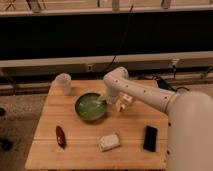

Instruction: Pick up the ceramic bowl

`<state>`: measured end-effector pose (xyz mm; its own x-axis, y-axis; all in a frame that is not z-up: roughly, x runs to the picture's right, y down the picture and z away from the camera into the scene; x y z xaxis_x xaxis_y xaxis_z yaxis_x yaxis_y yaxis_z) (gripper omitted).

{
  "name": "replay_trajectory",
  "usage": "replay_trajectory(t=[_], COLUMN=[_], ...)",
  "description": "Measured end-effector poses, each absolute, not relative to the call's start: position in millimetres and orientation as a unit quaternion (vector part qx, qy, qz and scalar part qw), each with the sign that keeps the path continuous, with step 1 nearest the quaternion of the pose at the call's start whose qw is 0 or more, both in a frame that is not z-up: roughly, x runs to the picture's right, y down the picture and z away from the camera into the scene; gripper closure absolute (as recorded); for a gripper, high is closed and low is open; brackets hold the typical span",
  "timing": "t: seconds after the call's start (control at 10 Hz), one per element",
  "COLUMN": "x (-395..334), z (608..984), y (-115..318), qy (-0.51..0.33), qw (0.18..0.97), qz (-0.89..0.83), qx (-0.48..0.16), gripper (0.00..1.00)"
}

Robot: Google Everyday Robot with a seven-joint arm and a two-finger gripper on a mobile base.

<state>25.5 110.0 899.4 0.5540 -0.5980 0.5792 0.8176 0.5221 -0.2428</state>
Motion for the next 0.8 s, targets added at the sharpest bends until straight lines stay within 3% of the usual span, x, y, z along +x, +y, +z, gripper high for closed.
replay_trajectory(t=[0.4,0.8], x=[22.1,25.5], z=[904.7,887.8], y=[122.7,109.1], qy=[-0.239,-0.251], qw=[0.832,0.836], qz=[-0.426,-0.427], qx=[-0.263,-0.236], gripper=[0.60,0.98])
